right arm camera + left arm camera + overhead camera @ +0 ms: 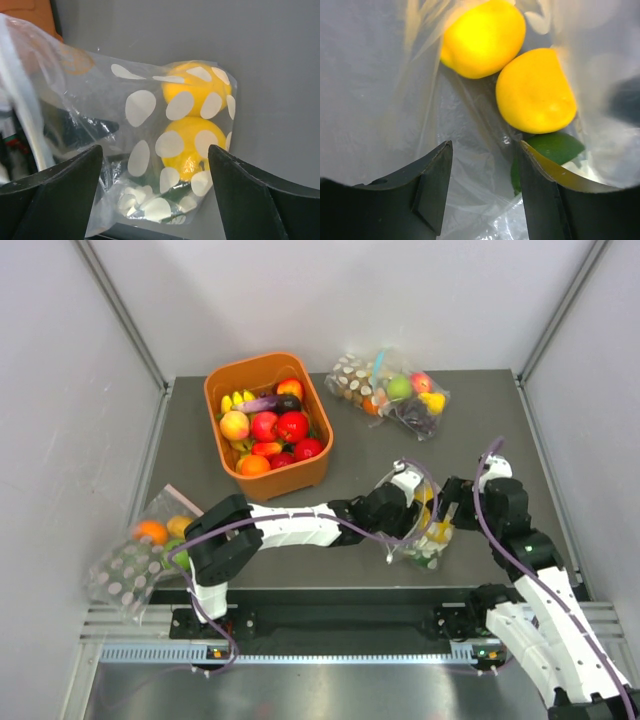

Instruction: Open the zip-top bag and remove the fake food

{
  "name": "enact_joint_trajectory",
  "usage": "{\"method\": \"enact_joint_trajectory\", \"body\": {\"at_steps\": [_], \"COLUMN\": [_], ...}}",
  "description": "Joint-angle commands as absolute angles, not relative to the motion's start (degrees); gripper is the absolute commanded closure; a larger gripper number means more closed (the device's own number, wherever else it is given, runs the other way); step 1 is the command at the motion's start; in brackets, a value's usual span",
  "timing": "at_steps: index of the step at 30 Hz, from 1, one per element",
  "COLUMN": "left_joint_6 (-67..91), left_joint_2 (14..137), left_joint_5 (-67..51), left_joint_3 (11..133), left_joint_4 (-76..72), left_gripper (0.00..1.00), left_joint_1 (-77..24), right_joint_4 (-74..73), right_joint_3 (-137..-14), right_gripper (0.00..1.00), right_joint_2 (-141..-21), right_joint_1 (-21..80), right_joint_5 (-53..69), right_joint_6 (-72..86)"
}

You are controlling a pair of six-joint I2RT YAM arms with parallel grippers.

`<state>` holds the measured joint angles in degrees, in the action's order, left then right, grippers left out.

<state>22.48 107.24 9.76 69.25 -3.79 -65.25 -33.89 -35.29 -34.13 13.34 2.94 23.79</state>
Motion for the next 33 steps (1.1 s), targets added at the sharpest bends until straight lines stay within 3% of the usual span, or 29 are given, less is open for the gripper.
{"method": "enact_joint_trajectory", "body": {"at_steps": [1,5,7,10,11,14,19,33], "left_joint_6": [21.36,20.48,19.78,19.25,19.16,18.99,17.84,18.19], "left_joint_2": [103.19,103.53,104.41,105.55,105.64,105.73,106.26,110.83], "left_joint_5": [8.27,5.81,3.18,1.15,0.97,0.88,0.97,3.43], "left_joint_3": [67.59,67.32,67.41,67.50,67.50,67.41,67.50,70.49], "left_joint_4": [-9.74,-12.12,-13.44,-15.90,-16.69,-17.14,-17.93,-20.83], "left_gripper": [0.41,0.40,0.38,0.36,0.36,0.36,0.35,0.29], "left_joint_1": [-65.04,-64.95,-64.95,-64.95,-64.95,-64.86,-64.86,-64.78], "right_joint_4": [-27.00,-23.13,-22.24,-21.01,-20.83,-20.48,-21.70,-25.23], "right_joint_3": [-34.11,-31.12,-29.80,-28.57,-28.22,-27.95,-28.92,-30.06], "right_gripper": [0.14,0.15,0.20,0.35,0.47,0.70,0.99,1.00], "right_joint_2": [-36.03,-37.52,-38.32,-39.11,-39.11,-38.50,-36.57,-28.30], "right_joint_1": [13.45,13.45,13.45,13.45,13.45,13.45,13.53,13.45], "right_joint_5": [5.44,9.22,11.42,12.92,13.35,13.62,13.71,15.20], "right_joint_6": [24.96,26.80,27.33,27.42,27.51,27.07,26.54,29.53]}}
